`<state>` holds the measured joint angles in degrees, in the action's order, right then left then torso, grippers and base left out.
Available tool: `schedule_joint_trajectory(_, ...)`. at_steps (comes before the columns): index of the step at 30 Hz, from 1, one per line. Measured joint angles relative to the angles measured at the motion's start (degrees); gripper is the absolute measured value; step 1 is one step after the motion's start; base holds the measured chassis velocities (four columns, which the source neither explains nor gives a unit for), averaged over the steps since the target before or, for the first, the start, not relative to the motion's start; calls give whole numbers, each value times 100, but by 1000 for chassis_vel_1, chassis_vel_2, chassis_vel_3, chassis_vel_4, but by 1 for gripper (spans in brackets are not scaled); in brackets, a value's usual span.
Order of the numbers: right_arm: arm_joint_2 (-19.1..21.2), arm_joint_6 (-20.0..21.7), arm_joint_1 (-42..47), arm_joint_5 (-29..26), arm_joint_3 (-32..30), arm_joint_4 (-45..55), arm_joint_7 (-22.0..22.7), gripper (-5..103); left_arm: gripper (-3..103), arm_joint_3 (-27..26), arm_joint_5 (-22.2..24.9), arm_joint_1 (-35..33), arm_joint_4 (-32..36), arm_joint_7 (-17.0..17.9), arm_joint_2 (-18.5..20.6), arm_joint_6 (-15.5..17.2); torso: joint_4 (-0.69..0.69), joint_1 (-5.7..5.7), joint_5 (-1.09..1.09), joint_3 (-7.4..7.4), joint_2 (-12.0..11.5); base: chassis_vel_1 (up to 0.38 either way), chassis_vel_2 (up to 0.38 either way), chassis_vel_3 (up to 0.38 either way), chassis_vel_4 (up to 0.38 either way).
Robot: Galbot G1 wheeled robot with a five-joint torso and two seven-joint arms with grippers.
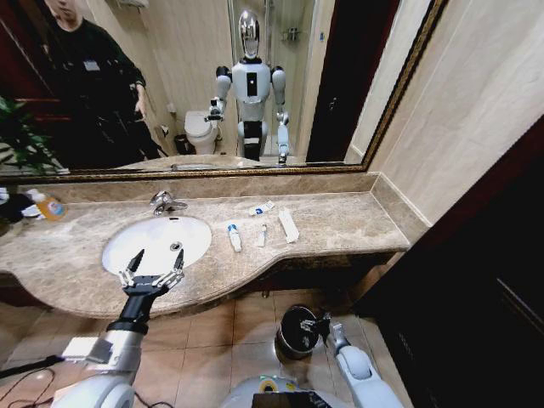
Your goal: Pick up the trash from the sink and place it in the trash bin.
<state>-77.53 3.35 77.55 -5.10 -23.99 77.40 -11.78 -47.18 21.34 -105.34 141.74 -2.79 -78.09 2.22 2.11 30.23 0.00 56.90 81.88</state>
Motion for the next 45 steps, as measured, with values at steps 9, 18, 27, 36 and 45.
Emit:
schedule_joint_trajectory(9,232,160,203,-321,-1,529,-63,100,100,0,0,0,0,0,0,0,-1,0,0,0,0,0,0,0,0)
schedule_joint_trajectory(18,795,371,414,-960,-23,2022,273,100,100,0,0,0,0,0,0,0,0,0,1,0,0,0,0,0,0)
schedule_joint_trajectory(27,1279,912,345,-1818,-118,3654,900,100,100,0,0,0,0,0,0,0,0,0,0,0,0,0,0,0,0)
schedule_joint_trajectory(36,1879,1287,-987,-2627,384,3660,1125,100,100,0,0,0,0,0,0,0,0,0,2,1,0,0,0,0,0)
schedule_joint_trajectory(45,1797,1620,-2420,-3187,1323,2667,1364,100,100,0,0,0,0,0,0,0,0,0,0,1,0,0,0,0,0)
